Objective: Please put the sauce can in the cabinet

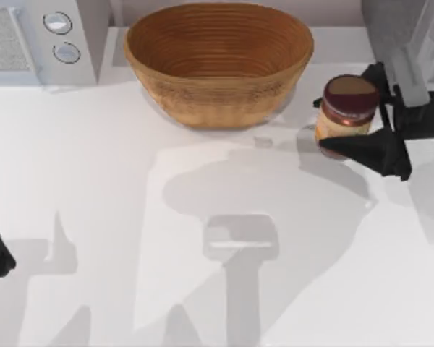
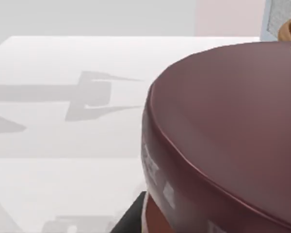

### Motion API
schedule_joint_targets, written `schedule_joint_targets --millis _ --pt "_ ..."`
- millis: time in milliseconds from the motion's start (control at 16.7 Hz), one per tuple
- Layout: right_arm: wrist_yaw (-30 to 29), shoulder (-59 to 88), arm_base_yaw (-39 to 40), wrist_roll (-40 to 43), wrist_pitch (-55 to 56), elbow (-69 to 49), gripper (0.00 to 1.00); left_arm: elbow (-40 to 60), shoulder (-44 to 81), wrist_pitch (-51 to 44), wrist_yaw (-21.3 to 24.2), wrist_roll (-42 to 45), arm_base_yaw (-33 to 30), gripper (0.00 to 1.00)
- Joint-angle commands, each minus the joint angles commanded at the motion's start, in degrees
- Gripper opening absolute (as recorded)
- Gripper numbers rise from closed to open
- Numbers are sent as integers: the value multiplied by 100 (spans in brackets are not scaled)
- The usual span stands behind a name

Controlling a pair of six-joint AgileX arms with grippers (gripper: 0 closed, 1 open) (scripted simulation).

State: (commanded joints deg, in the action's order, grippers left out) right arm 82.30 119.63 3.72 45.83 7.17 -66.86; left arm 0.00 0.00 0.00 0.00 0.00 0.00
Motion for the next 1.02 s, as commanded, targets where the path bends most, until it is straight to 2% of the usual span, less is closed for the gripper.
schedule_joint_targets --millis 300,720,840,1020 --pt "10 -682 -7 14 -963 -170 0 0 0 0 0 0 0 100" --pt "-31 -797 -19 -27 -1020 -150 0 0 0 0 0 0 0 100" --pt "-252 -1081 -69 -211 -968 55 0 0 0 0 0 0 0 100" --pt "-938 -1933 -217 -698 -810 610 0 0 0 0 0 0 0 100"
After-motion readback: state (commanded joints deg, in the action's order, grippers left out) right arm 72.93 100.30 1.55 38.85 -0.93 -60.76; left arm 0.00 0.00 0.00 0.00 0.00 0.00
